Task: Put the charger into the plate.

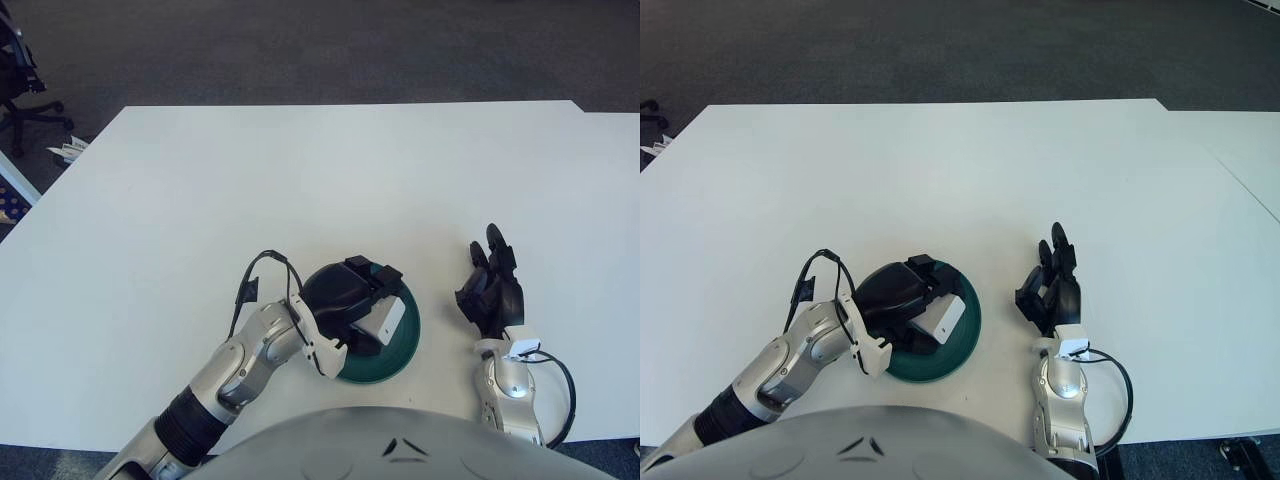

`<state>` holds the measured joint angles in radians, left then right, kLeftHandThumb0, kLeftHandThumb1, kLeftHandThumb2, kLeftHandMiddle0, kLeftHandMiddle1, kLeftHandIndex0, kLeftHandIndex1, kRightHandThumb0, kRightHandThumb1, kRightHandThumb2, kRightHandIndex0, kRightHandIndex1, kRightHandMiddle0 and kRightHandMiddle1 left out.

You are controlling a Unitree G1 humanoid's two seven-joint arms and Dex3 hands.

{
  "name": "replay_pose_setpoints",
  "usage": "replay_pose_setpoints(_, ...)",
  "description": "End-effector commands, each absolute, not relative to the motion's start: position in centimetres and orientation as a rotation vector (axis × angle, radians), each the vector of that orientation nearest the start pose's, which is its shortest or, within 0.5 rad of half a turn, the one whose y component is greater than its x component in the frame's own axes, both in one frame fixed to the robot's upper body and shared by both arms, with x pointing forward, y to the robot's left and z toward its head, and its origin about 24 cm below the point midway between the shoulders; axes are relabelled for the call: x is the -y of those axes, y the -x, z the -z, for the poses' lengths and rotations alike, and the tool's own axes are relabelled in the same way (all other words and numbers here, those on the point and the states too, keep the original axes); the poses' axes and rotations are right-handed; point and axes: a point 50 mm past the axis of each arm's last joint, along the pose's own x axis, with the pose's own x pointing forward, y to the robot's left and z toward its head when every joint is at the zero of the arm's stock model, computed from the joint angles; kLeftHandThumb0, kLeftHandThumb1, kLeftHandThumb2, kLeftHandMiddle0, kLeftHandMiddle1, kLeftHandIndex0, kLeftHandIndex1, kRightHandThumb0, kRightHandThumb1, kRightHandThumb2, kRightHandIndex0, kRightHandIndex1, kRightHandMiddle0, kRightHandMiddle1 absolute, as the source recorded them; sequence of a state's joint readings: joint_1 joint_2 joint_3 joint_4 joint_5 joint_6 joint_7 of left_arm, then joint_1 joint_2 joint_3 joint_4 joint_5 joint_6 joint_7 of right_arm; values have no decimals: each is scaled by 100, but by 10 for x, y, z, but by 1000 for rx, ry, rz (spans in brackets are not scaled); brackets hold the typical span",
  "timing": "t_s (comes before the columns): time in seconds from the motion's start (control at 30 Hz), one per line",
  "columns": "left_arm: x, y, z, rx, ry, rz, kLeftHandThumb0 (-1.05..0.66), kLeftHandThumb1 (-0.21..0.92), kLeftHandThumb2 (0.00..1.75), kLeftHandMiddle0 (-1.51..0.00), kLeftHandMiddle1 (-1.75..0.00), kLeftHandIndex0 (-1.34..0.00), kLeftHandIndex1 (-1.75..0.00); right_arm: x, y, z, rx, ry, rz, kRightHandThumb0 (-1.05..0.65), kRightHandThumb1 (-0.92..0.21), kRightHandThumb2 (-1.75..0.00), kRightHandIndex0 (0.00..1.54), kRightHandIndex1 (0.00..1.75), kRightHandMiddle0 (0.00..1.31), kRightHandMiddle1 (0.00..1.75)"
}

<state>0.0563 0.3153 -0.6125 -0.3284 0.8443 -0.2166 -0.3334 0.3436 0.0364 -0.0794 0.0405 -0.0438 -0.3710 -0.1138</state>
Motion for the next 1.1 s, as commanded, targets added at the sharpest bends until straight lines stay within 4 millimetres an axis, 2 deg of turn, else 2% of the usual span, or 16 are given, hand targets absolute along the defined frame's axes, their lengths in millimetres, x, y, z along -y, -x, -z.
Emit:
replay_pose_setpoints(0.0,-41,-174,-70,450,-1097,970,-104,92,74,-35,-24,-6,-90,184,-160,25,-148,48,273,-94,-92,-107,0,0,0,16)
replay_pose_setpoints(0.13,-44,-172,-75,413,-1124,1012,-105,92,74,-29,-13,-4,-87,184,-160,25,-148,50,269,-93,-92,-107,0,0,0,16)
replay_pose_setpoints(0.37,-47,-173,-80,386,-1215,1078,-105,92,79,-20,-4,-1,-81,184,-161,25,-150,43,268,-92,-92,-108,0,0,0,16)
replay_pose_setpoints(0.7,-54,-179,-92,392,-1334,1187,-105,92,93,-6,-1,0,-47,183,-160,25,-153,30,274,-92,-92,-107,0,0,0,15)
replay_pose_setpoints(0.87,-56,-181,-95,381,-1354,1208,-105,92,93,-1,0,0,-30,183,-160,25,-152,27,276,-93,-92,-106,0,0,0,14)
replay_pose_setpoints(1.07,-60,-187,-97,354,-1321,1145,-105,92,89,0,0,0,-15,183,-159,24,-143,16,273,-93,-92,-106,0,0,0,13)
